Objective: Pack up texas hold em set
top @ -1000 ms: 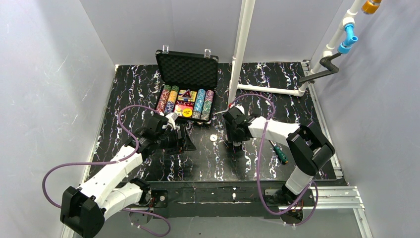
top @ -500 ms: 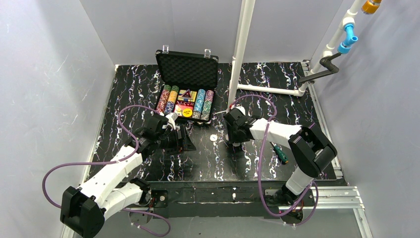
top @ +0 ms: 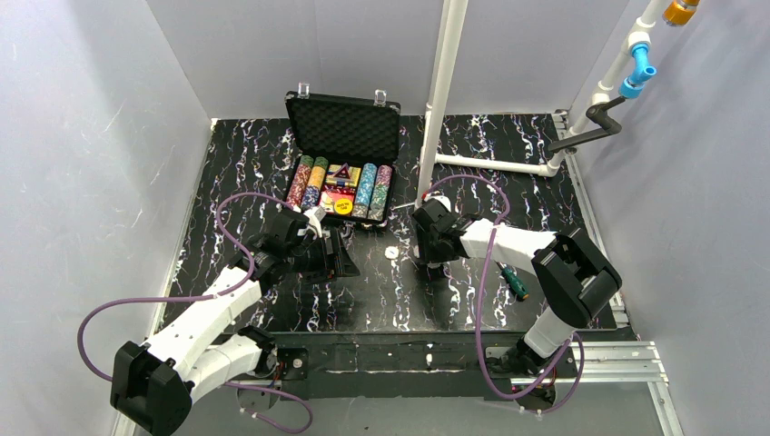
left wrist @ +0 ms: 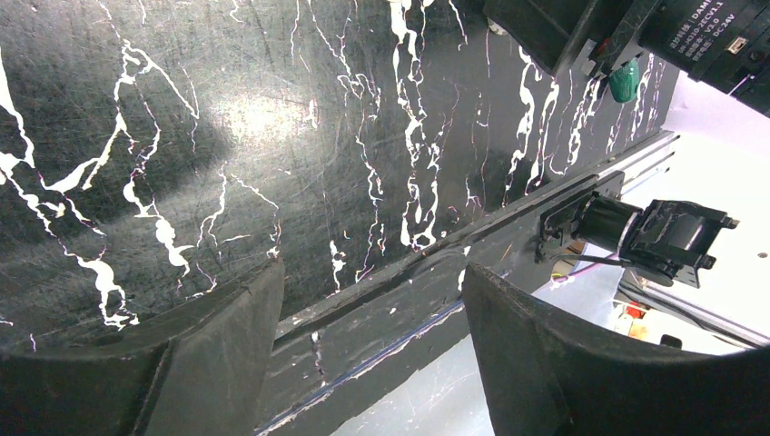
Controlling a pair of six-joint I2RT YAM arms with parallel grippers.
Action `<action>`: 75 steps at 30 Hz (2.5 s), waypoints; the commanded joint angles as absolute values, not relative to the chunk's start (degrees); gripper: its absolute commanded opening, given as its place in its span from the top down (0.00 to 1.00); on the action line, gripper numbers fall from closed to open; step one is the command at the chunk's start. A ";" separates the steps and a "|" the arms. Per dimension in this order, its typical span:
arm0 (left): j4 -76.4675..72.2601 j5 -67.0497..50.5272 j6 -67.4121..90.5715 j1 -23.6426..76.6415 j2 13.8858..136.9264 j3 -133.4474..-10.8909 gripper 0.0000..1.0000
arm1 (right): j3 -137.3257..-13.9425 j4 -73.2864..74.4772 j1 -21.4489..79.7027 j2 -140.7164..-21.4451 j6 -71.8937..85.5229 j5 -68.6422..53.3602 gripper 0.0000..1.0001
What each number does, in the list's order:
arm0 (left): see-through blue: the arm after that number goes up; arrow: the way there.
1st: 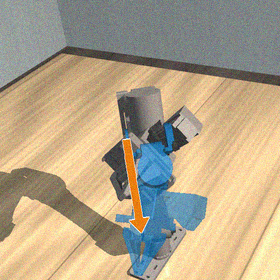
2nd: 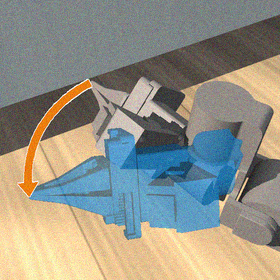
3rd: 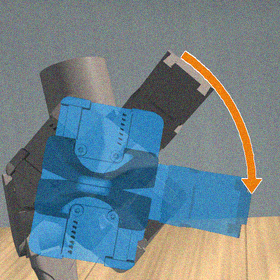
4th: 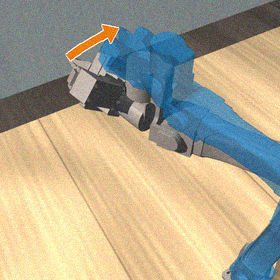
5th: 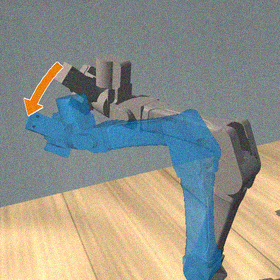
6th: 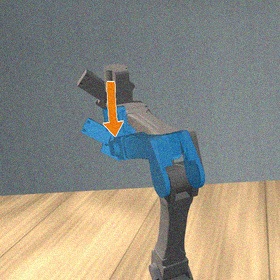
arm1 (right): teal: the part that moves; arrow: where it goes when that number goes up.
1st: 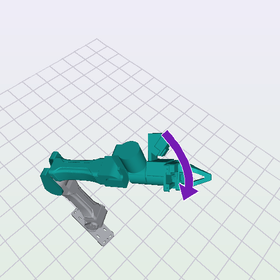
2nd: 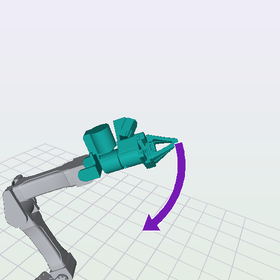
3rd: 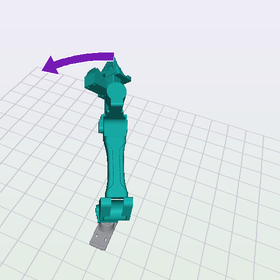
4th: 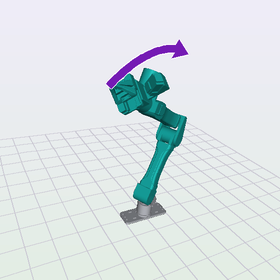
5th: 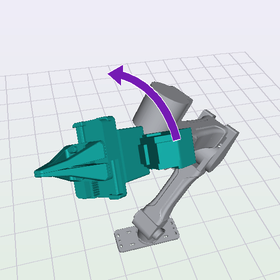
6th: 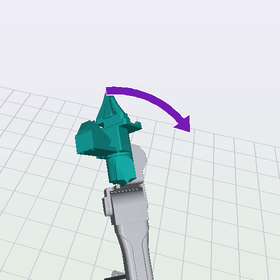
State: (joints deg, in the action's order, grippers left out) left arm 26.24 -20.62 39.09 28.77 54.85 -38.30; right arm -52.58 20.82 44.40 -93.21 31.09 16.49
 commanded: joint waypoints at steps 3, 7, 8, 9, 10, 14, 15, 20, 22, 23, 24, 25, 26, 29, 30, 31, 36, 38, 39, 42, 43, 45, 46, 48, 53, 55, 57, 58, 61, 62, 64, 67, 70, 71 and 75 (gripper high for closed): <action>27.49 -21.24 39.27 29.01 54.06 -39.70 0.29 | -47.96 24.99 45.33 -94.02 32.79 13.06 0.44; 27.20 -21.48 39.50 29.00 54.28 -39.65 0.29 | -48.70 24.77 45.36 -95.43 32.68 13.77 0.49; 27.25 -21.57 39.48 29.00 54.31 -39.70 0.29 | -49.11 24.99 45.37 -95.83 32.58 13.99 0.51; 27.25 -21.62 39.43 29.00 54.32 -39.77 0.29 | -49.35 25.12 45.35 -96.02 32.57 14.14 0.53; 27.29 -21.55 39.41 29.00 54.22 -39.85 0.29 | -49.40 25.24 45.44 -95.96 32.56 14.47 0.55; 27.77 -21.01 39.33 29.01 53.66 -39.83 0.29 | -49.31 25.25 46.17 -94.36 32.24 16.33 0.66; 27.77 -21.00 39.37 29.00 53.63 -39.81 0.29 | -49.34 25.23 46.38 -93.74 32.13 16.76 0.69; 27.77 -21.01 39.27 29.00 54.00 -40.16 0.29 | -49.31 25.51 46.80 -89.27 32.09 18.68 0.75; 27.78 -20.93 39.26 29.00 54.12 -40.34 0.29 | -49.22 25.48 46.81 -87.52 32.08 19.07 0.76; 27.82 -20.93 39.22 28.99 54.22 -40.47 0.29 | -49.35 25.54 46.83 -86.85 32.01 19.19 0.76; 27.74 -20.92 39.15 29.00 54.34 -40.56 0.29 | -49.55 25.64 46.77 -86.48 31.75 19.24 0.76; 27.77 -21.00 39.14 29.07 54.40 -40.60 0.29 | -49.93 25.92 46.76 -86.29 31.57 19.44 0.77; 27.73 -21.00 39.04 29.01 54.45 -40.60 0.29 | -50.34 26.11 46.80 -86.29 31.44 19.68 0.77; 27.77 -21.01 38.91 29.01 54.58 -40.67 0.29 | -52.00 26.56 46.79 -87.00 30.53 19.87 0.77; 27.77 -21.08 38.93 29.00 54.59 -40.65 0.29 | -52.58 26.59 46.76 -87.45 30.14 19.65 0.77; 27.83 -21.10 38.92 29.00 54.62 -40.56 0.29 | -54.17 26.72 46.76 -88.49 29.41 19.56 0.77; 28.12 -21.00 38.76 29.00 54.80 -40.36 0.29 | -62.03 26.09 46.76 -96.65 24.87 17.52 0.76; 28.46 -20.66 38.65 29.01 54.42 -40.34 0.28 | -64.14 26.01 46.80 -98.75 23.79 17.17 0.75; 28.65 -20.57 38.65 29.01 54.32 -40.25 0.29 | -65.53 26.53 46.76 -100.63 23.37 17.61 0.74; 28.67 -20.65 38.56 29.00 54.26 -40.21 0.29 | -66.71 26.70 46.84 -101.42 22.61 17.47 0.73; 28.68 -20.65 38.58 29.00 54.28 -40.25 0.29 | -66.97 26.83 46.86 -101.43 22.58 17.75 0.73; 28.66 -20.57 38.61 29.00 54.38 -40.24 0.29 | -67.14 26.85 46.83 -101.26 22.43 17.81 0.72; 28.72 -20.57 38.63 29.00 54.46 -40.19 0.29 | -67.21 26.78 46.82 -101.30 22.46 17.65 0.72; 28.64 -20.64 38.69 29.01 54.66 -40.24 0.29 | -67.44 26.66 46.78 -101.82 22.46 17.39 0.71; 28.56 -20.90 38.63 29.00 54.80 -40.28 0.29 | -67.59 26.38 46.84 -103.19 22.49 17.64 0.66; 28.57 -20.98 38.74 29.00 54.78 -40.19 0.29 | -67.50 26.14 46.78 -103.48 22.35 17.97 0.64; 28.61 -21.08 38.68 29.00 54.82 -40.10 0.28 | -67.48 26.09 46.83 -103.77 22.16 18.37 0.61; 28.57 -21.21 38.75 29.00 54.86 -40.16 0.28 | -67.50 25.97 46.78 -103.87 22.07 18.46 0.59; 28.56 -21.44 38.68 29.00 55.02 -40.08 0.28 | -67.20 25.59 46.86 -103.68 21.66 18.46 0.51; 28.56 -21.44 38.79 29.00 55.17 -40.10 0.28 | -67.15 25.43 46.85 -103.56 21.58 18.60 0.48; 28.49 -21.65 38.84 29.00 55.50 -40.12 0.28 | -67.13 25.40 46.88 -103.33 21.26 18.88 0.41; 28.04 -22.26 38.85 29.00 56.24 -40.11 0.28 | -66.96 25.14 46.89 -102.35 20.72 18.99 0.34; 27.25 -22.34 39.12 29.15 56.66 -39.78 0.28 | -67.31 25.78 46.81 -101.16 20.32 18.99 0.32; 27.05 -22.32 39.23 29.24 56.92 -39.82 0.27 | -67.28 26.00 46.80 -100.57 20.32 18.94 0.32; 26.63 -20.57 39.14 31.34 59.51 -41.30 0.27 | -65.60 26.69 46.87 -95.59 21.01 18.68 0.31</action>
